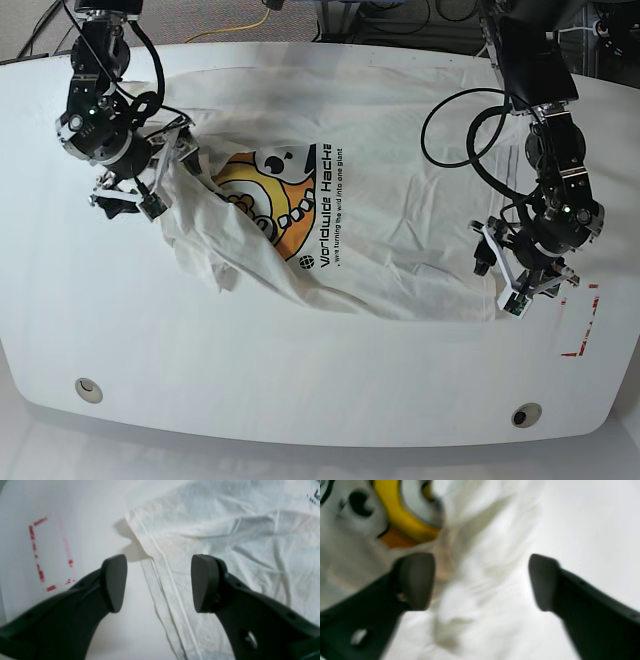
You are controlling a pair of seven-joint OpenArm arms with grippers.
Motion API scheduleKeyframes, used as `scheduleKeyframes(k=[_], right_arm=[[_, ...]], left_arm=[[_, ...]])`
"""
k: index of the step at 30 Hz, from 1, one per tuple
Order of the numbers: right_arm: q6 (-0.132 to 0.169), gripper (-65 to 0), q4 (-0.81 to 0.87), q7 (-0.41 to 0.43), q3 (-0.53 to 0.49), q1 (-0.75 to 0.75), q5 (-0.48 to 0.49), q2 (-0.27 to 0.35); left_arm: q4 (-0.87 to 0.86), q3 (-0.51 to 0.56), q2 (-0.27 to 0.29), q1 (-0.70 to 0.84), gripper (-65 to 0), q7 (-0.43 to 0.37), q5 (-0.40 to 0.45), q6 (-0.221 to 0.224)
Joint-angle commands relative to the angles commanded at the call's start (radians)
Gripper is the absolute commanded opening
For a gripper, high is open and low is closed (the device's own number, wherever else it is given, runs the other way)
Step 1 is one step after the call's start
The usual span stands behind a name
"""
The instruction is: Layout the t-shirt on the table in an organized manner, then fold the t-shirt properly
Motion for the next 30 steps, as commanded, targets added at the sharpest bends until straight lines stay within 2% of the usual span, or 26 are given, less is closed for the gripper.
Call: scheduleKeyframes(k=[4, 7, 18, 30], right_arm=[[0.000, 0.0, -0.034, -0.002, 0.020, 0.083, -0.002, -0.002], [0.000, 0.0, -0.124, -0.002, 0.040, 0.173, -0.003, -0.028], [0.000, 0.0, -0.549, 0.008, 0.058, 0.446, 0.006, -0.041], [0.000, 0.0, -0.916, 0.144, 0.055, 0.563, -0.002, -0.060]], left_arm=[[0.000, -0.002, -0.002, 0.000, -27.1, 0.000, 0.000, 0.000], [0.000, -0.002, -0.002, 0.000, -27.1, 0.000, 0.000, 0.000], [0.000, 0.000, 0.000, 0.000, -27.1, 0.000, 0.000, 0.000], [0.000, 0.002, 0.000, 0.000, -27.1, 0.000, 0.000, 0.000]])
